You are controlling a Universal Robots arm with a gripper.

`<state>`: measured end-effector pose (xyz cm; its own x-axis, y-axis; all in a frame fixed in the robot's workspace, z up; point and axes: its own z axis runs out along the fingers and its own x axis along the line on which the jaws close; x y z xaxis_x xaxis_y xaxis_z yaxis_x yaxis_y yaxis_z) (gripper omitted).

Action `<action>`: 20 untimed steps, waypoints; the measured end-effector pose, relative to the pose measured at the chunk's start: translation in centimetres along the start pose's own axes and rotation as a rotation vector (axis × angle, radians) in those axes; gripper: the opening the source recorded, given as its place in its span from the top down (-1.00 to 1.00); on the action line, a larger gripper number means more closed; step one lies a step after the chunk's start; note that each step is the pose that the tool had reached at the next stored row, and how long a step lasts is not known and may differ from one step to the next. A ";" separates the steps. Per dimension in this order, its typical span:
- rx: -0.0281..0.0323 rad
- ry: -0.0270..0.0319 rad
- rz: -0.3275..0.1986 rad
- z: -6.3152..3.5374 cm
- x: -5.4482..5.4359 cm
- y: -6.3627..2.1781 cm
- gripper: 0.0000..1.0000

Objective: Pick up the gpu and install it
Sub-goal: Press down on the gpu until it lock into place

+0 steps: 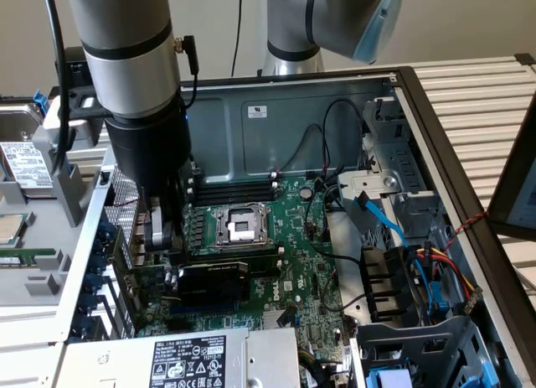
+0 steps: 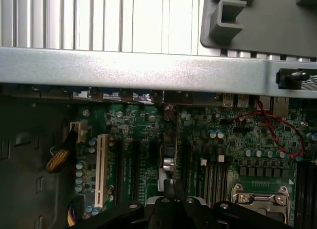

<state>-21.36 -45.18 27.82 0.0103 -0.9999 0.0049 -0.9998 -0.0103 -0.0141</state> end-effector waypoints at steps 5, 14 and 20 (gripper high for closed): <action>0.0021 0.0030 0.000 0.12 -0.1 -0.11 0.79; 0.0032 0.0036 0.000 0.57 -0.4 0.06 0.79; 0.0031 0.0051 0.000 0.70 -0.4 0.08 0.79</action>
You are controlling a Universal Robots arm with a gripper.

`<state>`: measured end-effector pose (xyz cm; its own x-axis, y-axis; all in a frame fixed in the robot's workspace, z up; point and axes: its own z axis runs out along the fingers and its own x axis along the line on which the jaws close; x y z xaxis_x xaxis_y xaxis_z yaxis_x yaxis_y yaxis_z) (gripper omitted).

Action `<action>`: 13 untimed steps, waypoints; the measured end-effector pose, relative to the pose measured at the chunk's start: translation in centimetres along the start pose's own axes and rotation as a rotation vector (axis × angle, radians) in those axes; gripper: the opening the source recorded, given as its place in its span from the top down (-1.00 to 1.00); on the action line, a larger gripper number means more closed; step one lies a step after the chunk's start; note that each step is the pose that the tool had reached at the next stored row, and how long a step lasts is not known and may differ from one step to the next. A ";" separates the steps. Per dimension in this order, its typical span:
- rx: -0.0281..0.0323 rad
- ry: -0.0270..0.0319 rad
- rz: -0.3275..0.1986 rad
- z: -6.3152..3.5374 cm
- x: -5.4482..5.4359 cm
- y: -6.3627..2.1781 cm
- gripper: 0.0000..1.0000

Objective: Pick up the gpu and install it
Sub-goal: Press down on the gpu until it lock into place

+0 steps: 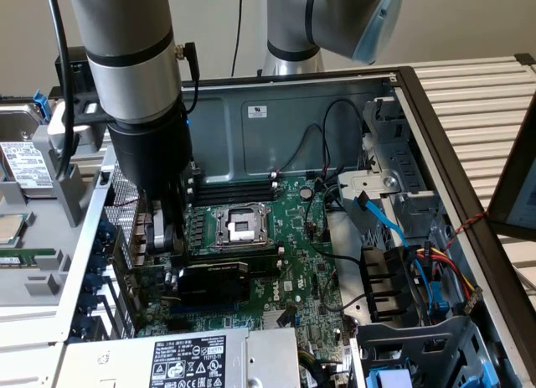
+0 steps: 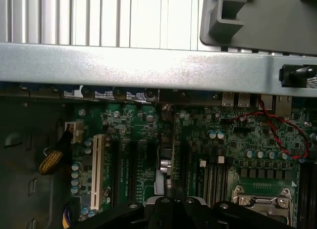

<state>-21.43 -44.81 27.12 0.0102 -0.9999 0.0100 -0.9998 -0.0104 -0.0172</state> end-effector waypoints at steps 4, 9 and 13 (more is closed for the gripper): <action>0.0003 -0.0003 0.000 0.03 0.0 0.00 0.79; 0.0002 -0.0003 0.000 0.03 0.1 0.00 0.79; 0.0003 -0.0002 0.000 0.02 0.1 0.00 0.79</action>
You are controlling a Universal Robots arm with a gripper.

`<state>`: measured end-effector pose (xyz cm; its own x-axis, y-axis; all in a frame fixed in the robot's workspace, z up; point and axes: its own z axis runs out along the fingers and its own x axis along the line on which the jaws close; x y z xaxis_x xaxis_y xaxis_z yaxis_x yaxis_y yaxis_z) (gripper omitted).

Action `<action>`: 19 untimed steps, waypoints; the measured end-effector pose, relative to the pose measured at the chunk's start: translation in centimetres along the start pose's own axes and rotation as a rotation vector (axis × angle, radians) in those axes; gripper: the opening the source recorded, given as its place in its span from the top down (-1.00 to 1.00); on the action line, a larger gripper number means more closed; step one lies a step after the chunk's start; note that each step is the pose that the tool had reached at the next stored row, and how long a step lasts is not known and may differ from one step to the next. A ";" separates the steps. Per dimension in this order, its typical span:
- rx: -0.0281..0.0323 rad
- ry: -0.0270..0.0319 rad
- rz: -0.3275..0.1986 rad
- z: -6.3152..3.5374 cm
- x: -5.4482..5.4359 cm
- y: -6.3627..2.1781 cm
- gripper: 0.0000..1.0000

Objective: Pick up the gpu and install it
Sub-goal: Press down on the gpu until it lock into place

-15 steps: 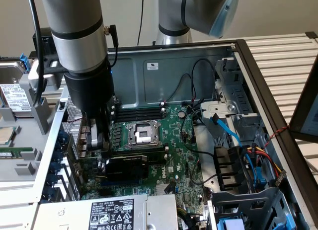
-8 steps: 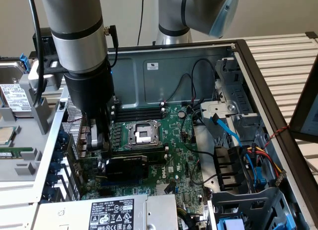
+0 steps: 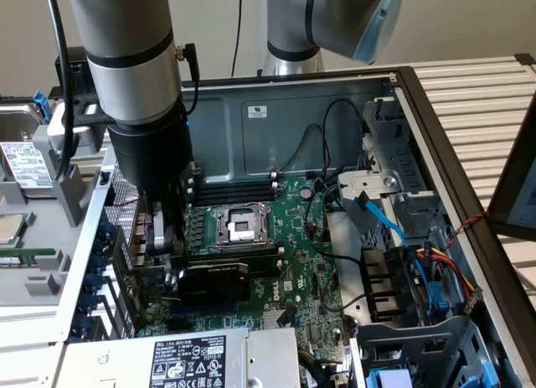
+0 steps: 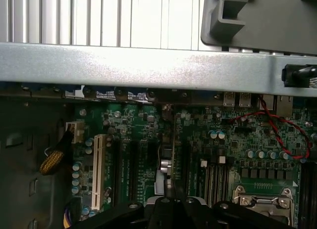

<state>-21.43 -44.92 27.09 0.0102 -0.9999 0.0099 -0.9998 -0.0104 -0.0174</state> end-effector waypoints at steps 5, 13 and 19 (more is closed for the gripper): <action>-0.0002 0.0001 0.000 0.05 0.0 0.00 0.79; -0.0003 0.0002 0.000 0.21 0.0 0.01 0.79; -0.0002 0.0001 0.000 0.41 0.0 0.14 0.79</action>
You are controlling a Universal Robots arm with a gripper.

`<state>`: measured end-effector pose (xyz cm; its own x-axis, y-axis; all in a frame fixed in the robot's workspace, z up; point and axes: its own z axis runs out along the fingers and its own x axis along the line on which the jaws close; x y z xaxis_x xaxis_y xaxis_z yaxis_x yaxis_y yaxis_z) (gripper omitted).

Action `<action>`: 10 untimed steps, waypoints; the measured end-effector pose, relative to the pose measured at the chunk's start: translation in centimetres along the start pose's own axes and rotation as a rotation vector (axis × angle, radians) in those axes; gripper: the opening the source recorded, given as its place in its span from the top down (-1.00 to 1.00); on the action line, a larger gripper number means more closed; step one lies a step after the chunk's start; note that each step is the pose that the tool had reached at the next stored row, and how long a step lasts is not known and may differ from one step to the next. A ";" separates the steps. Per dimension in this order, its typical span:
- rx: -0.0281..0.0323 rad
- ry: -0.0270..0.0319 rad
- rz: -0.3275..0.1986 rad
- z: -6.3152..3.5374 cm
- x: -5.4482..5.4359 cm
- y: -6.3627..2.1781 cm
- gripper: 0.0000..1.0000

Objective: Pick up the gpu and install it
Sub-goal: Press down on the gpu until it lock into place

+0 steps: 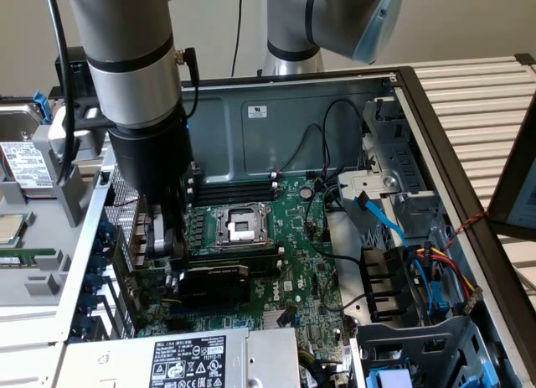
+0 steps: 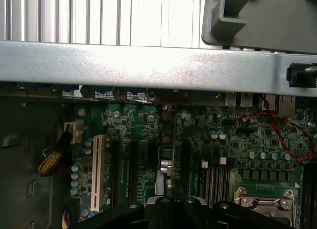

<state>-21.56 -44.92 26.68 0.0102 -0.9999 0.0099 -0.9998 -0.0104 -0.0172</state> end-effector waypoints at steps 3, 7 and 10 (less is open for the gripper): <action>0.0002 -0.0001 0.000 0.01 0.0 0.02 0.79; 0.0002 -0.0001 0.000 -1.26 0.0 -0.27 0.79; -0.0003 -0.0003 0.000 -1.77 0.1 -1.00 0.79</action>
<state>-20.59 -44.99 28.47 0.0102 -0.9999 0.0096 -0.9998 -0.0103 -0.0169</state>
